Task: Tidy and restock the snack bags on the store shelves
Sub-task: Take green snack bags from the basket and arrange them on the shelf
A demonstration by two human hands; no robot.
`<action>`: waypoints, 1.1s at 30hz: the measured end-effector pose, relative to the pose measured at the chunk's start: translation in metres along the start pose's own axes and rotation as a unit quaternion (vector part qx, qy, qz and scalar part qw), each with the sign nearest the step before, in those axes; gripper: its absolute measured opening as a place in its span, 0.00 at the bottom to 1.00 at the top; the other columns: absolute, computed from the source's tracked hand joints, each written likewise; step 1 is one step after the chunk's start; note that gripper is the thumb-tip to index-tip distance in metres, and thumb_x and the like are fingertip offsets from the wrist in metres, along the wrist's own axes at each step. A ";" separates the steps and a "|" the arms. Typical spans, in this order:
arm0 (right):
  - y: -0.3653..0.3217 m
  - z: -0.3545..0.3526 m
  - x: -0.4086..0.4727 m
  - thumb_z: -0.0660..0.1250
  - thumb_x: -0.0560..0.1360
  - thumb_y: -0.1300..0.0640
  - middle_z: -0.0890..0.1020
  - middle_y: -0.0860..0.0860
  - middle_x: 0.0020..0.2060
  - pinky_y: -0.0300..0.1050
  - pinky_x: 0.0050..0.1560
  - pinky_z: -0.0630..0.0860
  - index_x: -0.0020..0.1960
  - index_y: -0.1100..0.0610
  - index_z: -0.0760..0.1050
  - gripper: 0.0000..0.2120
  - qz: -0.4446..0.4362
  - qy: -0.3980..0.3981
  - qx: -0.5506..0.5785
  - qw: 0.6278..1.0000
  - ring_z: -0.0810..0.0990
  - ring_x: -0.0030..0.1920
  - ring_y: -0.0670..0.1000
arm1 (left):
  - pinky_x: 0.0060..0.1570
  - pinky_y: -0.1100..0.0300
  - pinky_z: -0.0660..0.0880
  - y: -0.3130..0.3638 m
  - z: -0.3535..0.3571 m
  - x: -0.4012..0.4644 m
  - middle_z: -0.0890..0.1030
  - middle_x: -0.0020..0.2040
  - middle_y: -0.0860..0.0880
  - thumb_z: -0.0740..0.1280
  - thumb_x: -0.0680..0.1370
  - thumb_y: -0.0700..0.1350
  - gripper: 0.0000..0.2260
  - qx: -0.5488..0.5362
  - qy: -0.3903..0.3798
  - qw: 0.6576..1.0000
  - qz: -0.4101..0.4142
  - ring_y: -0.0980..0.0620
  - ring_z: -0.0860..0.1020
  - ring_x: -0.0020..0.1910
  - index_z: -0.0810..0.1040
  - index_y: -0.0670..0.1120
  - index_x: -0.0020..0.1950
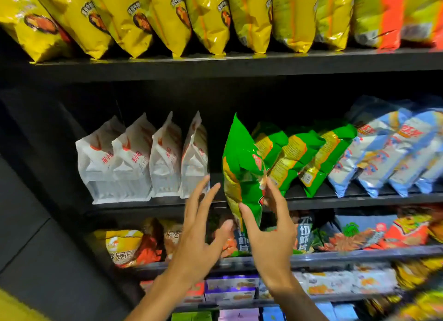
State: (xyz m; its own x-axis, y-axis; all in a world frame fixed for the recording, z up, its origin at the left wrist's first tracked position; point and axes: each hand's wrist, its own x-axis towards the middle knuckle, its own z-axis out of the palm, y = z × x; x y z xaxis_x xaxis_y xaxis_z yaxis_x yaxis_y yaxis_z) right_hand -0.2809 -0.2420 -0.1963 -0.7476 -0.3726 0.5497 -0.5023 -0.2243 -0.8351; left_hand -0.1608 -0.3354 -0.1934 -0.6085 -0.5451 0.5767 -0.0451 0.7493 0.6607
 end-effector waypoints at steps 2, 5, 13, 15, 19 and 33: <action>0.005 -0.009 -0.020 0.79 0.71 0.59 0.77 0.37 0.69 0.39 0.68 0.73 0.73 0.41 0.72 0.35 -0.017 -0.007 0.013 1.000 0.75 0.71 0.44 | 0.68 0.71 0.66 0.026 0.018 -0.015 0.62 0.81 0.54 0.67 0.80 0.54 0.34 -0.163 -0.022 0.985 -0.060 0.59 0.65 0.78 0.56 0.53 0.82; 0.015 -0.024 -0.040 0.78 0.71 0.69 0.77 0.49 0.70 0.48 0.69 0.73 0.72 0.55 0.74 0.33 -0.093 -0.043 -0.022 0.994 0.75 0.72 0.53 | 0.62 0.66 0.74 0.038 0.043 -0.032 0.78 0.69 0.59 0.71 0.76 0.54 0.36 -0.294 0.002 0.944 -0.153 0.57 0.77 0.68 0.59 0.49 0.80; 0.021 -0.066 -0.028 0.70 0.79 0.58 0.80 0.44 0.66 0.43 0.66 0.75 0.69 0.50 0.75 0.19 -0.051 -0.109 -0.030 0.992 0.79 0.67 0.48 | 0.54 0.66 0.78 0.013 0.056 -0.040 0.84 0.58 0.61 0.70 0.81 0.50 0.16 -0.325 0.092 0.906 -0.255 0.61 0.82 0.59 0.73 0.52 0.67; 0.021 -0.066 -0.013 0.69 0.79 0.58 0.78 0.46 0.69 0.43 0.67 0.74 0.73 0.48 0.70 0.23 0.019 -0.073 0.032 0.997 0.77 0.69 0.49 | 0.60 0.66 0.76 0.006 0.055 -0.048 0.82 0.62 0.63 0.69 0.78 0.54 0.20 -0.303 0.035 0.914 -0.266 0.61 0.79 0.64 0.72 0.55 0.69; 0.026 -0.065 0.011 0.69 0.79 0.57 0.80 0.47 0.67 0.43 0.68 0.75 0.75 0.55 0.68 0.26 0.153 -0.146 0.159 0.964 0.77 0.69 0.45 | 0.70 0.60 0.72 0.003 0.053 -0.058 0.78 0.70 0.59 0.69 0.80 0.55 0.27 -0.320 -0.096 0.901 -0.279 0.58 0.74 0.71 0.67 0.51 0.77; 0.048 -0.080 0.007 0.78 0.72 0.56 0.87 0.51 0.45 0.48 0.50 0.83 0.52 0.55 0.79 0.12 0.221 -0.224 0.118 0.942 0.87 0.49 0.51 | 0.58 0.55 0.80 0.014 0.056 -0.047 0.83 0.60 0.45 0.68 0.80 0.42 0.15 -0.295 0.052 0.915 -0.270 0.47 0.82 0.62 0.74 0.41 0.66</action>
State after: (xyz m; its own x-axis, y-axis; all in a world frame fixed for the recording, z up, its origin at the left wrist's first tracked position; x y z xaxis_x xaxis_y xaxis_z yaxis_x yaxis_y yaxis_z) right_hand -0.3451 -0.1838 -0.2312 -0.5758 -0.8074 0.1287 -0.0359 -0.1323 -0.9906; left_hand -0.1774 -0.2781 -0.2380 -0.5434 -0.8319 0.1127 0.1375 0.0443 0.9895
